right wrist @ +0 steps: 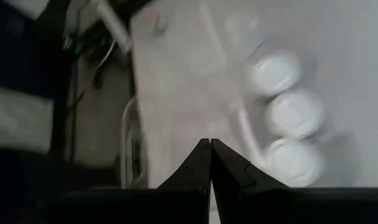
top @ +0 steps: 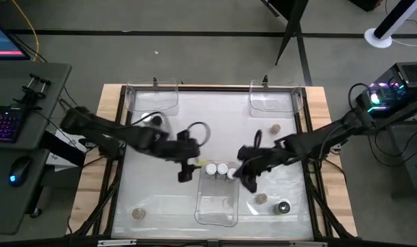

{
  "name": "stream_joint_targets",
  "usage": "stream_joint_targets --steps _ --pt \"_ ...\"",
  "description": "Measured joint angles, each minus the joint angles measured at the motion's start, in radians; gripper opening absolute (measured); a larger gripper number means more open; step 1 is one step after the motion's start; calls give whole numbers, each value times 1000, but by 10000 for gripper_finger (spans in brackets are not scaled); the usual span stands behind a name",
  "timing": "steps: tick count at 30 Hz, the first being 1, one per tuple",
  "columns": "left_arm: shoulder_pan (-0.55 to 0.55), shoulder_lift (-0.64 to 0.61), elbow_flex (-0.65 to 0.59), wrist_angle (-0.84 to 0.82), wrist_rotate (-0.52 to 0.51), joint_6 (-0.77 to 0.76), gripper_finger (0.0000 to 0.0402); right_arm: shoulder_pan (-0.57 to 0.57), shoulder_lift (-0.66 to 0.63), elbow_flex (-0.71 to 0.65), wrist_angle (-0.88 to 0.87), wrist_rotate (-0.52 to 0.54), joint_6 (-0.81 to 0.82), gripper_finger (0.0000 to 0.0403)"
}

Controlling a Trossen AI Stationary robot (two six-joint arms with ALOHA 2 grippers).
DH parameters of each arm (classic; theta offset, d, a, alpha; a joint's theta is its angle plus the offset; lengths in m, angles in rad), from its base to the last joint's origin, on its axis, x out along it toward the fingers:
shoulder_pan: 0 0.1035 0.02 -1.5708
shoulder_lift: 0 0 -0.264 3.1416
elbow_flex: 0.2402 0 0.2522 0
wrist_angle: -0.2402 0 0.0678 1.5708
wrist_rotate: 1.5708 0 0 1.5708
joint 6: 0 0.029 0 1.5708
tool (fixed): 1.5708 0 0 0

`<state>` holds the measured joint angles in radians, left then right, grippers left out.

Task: Sort spices by type
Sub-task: Adjust the white seasoning bottle

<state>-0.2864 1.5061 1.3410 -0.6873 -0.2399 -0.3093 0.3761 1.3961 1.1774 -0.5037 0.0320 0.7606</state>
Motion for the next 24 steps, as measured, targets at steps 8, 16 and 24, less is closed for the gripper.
stream_joint_targets --steps 8,16,24 --pt "-136 -205 -321 177 -260 -363 114 43 209 60 -55 -145 42 0" --pt "-143 -228 -389 185 -267 -472 10 43 441 350 -401 -57 -79 0" --pt "-143 -228 -394 184 -268 -438 1 37 584 495 -581 45 -158 0"
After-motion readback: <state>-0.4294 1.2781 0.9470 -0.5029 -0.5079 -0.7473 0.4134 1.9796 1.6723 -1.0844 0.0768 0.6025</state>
